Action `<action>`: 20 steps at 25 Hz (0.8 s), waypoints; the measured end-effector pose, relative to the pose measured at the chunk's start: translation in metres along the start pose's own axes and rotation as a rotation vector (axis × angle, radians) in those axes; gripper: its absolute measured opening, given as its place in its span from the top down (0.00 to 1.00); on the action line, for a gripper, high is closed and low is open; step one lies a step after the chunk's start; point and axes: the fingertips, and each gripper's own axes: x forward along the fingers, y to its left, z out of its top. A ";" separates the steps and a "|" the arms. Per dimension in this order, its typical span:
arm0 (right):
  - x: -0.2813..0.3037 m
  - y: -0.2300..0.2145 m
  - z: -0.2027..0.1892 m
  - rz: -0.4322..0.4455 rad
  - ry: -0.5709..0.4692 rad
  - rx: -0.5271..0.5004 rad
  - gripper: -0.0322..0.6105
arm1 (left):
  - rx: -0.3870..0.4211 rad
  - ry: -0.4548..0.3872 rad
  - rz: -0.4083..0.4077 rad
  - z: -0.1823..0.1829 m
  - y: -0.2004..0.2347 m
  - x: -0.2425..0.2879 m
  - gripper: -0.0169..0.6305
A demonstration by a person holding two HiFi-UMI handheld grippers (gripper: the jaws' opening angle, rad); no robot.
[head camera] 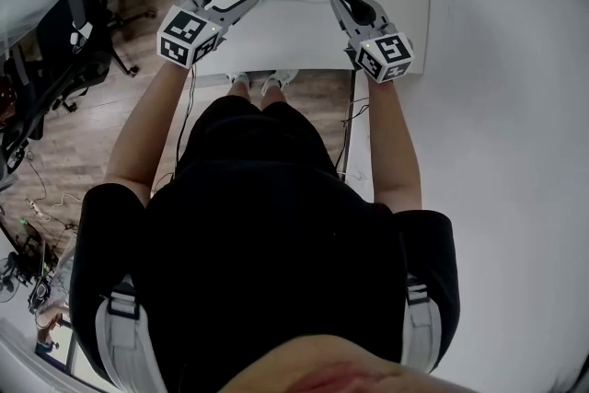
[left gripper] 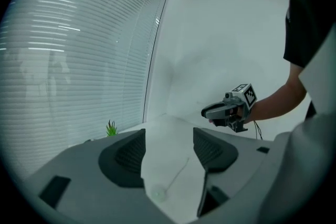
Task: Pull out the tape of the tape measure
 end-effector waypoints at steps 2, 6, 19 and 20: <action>-0.007 0.012 0.024 0.012 -0.050 -0.024 0.90 | 0.007 -0.042 -0.016 0.019 -0.008 -0.010 0.52; -0.022 0.031 0.064 0.015 -0.123 -0.079 0.95 | 0.020 -0.119 -0.036 0.057 -0.022 -0.027 0.53; -0.034 0.101 0.137 0.108 -0.244 -0.152 0.95 | 0.088 -0.262 -0.109 0.117 -0.061 -0.064 0.89; -0.033 0.103 0.138 0.111 -0.248 -0.156 0.95 | 0.089 -0.270 -0.107 0.119 -0.061 -0.065 0.92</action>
